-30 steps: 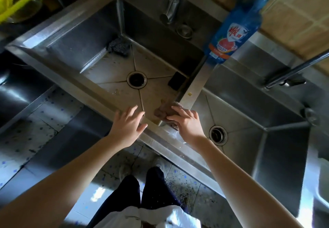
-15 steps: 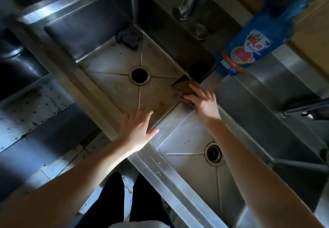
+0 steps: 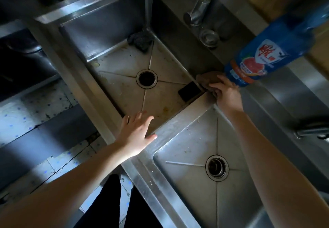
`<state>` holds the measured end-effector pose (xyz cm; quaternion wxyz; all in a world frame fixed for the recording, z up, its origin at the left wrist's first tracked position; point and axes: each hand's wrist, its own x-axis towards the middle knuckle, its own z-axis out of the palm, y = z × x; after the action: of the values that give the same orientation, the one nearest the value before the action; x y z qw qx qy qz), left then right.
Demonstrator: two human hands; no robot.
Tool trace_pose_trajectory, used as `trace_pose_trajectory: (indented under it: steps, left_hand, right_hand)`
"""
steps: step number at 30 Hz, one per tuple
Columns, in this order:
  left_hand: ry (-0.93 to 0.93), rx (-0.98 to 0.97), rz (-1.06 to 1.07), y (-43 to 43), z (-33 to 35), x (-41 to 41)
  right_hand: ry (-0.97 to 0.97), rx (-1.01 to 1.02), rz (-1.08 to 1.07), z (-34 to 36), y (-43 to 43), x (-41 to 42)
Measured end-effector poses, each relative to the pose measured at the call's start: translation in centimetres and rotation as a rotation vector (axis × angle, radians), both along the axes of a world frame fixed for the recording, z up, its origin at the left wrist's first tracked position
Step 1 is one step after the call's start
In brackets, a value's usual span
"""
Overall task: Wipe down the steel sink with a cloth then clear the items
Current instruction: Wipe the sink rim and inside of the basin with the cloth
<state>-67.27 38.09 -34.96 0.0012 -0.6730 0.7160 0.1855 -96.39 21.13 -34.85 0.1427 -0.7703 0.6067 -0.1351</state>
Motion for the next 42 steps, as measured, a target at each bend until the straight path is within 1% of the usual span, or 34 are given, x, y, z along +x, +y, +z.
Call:
trace_pose_trajectory:
  steps: [3,7,10,14,19,22,26,32,37,40,42]
  left_hand:
    - [-0.007,0.014,-0.011,0.3,-0.2,0.1]
    - [0.051,0.001,-0.002,0.4,0.0,0.4]
    - [0.050,0.025,-0.006,0.2,0.2,0.9]
    - [0.052,0.038,0.012,0.2,0.3,1.2]
    - [0.051,0.017,0.010,0.3,0.0,1.3]
    - [0.044,0.016,0.010,0.5,-0.2,1.4]
    - [0.039,0.030,0.013,0.5,-0.2,1.3]
    - [-0.006,0.002,0.003,0.7,0.2,2.3]
    - [-0.129,-0.063,-0.117,0.5,1.5,3.9]
    - [-0.132,-0.097,-0.139,0.4,1.9,5.3]
    - [-0.127,-0.067,-0.129,0.1,1.9,6.3]
  right_hand:
    - [-0.046,0.032,-0.007,0.2,2.4,0.9]
    - [-0.022,0.027,0.084,-0.1,6.3,2.0]
    - [-0.004,0.046,0.131,-0.2,7.8,2.1]
    - [0.038,-0.049,0.187,0.5,6.6,1.5]
    - [0.064,0.002,0.041,1.1,2.6,0.0]
    - [0.001,0.042,-0.031,0.9,0.0,-0.6]
    - [-0.048,0.117,-0.049,0.9,-1.3,-0.3]
    - [-0.117,0.153,-0.047,0.9,2.8,2.0]
    - [-0.018,0.139,-0.046,0.9,8.2,6.0]
    - [-0.004,0.165,-0.064,1.4,11.2,8.5]
    - [0.000,0.181,-0.080,1.6,12.8,10.0]
